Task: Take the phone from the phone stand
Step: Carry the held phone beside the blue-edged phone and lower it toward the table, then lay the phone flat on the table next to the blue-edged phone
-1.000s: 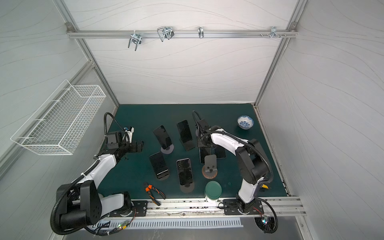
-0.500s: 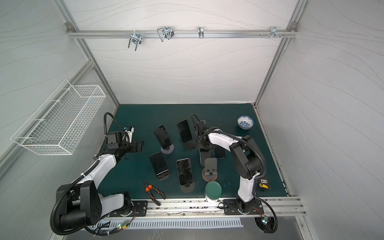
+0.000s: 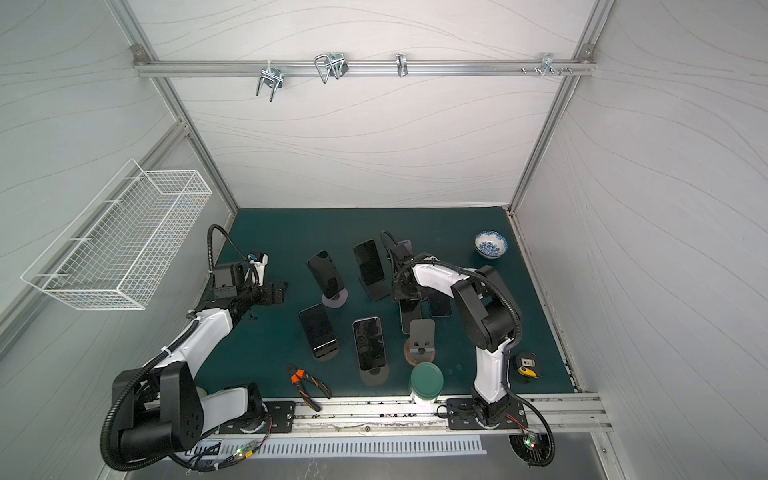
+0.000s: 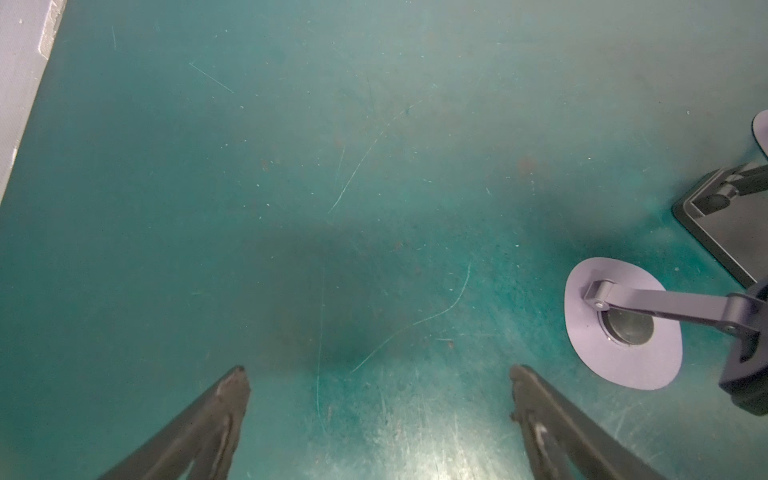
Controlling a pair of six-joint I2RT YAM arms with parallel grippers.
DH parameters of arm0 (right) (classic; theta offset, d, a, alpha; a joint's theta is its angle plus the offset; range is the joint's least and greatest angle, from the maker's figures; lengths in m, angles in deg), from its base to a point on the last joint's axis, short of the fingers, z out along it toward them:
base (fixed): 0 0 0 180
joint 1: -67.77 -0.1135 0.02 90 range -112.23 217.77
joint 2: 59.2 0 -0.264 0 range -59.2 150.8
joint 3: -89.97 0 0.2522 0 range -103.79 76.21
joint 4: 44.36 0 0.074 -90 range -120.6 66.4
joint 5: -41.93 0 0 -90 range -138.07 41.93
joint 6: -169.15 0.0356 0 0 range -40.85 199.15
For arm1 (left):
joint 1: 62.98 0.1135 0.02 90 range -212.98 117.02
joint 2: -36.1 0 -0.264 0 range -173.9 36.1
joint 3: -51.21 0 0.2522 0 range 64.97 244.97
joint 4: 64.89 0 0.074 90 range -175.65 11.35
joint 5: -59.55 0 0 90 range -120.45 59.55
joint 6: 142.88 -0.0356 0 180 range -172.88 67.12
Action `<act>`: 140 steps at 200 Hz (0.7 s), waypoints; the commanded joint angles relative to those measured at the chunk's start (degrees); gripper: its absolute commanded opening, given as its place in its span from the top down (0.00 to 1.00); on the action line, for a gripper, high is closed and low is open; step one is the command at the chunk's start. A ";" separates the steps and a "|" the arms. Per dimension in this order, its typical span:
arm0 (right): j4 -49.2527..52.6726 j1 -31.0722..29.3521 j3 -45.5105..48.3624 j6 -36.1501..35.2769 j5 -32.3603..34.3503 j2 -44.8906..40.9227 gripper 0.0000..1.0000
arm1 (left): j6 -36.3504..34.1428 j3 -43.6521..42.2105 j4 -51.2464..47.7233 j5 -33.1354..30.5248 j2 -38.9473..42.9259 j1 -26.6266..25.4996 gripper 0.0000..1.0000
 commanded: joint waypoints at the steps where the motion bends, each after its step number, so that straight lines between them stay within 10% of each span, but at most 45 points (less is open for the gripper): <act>1: 0.77 0.95 -1.07 0.24 -1.45 2.90 0.39 | -0.42 1.25 1.49 0.38 0.69 0.15 0.00; 140: 0.49 1.85 -4.40 -0.31 -1.22 7.98 0.34 | -0.60 0.93 1.31 0.52 1.01 0.13 0.00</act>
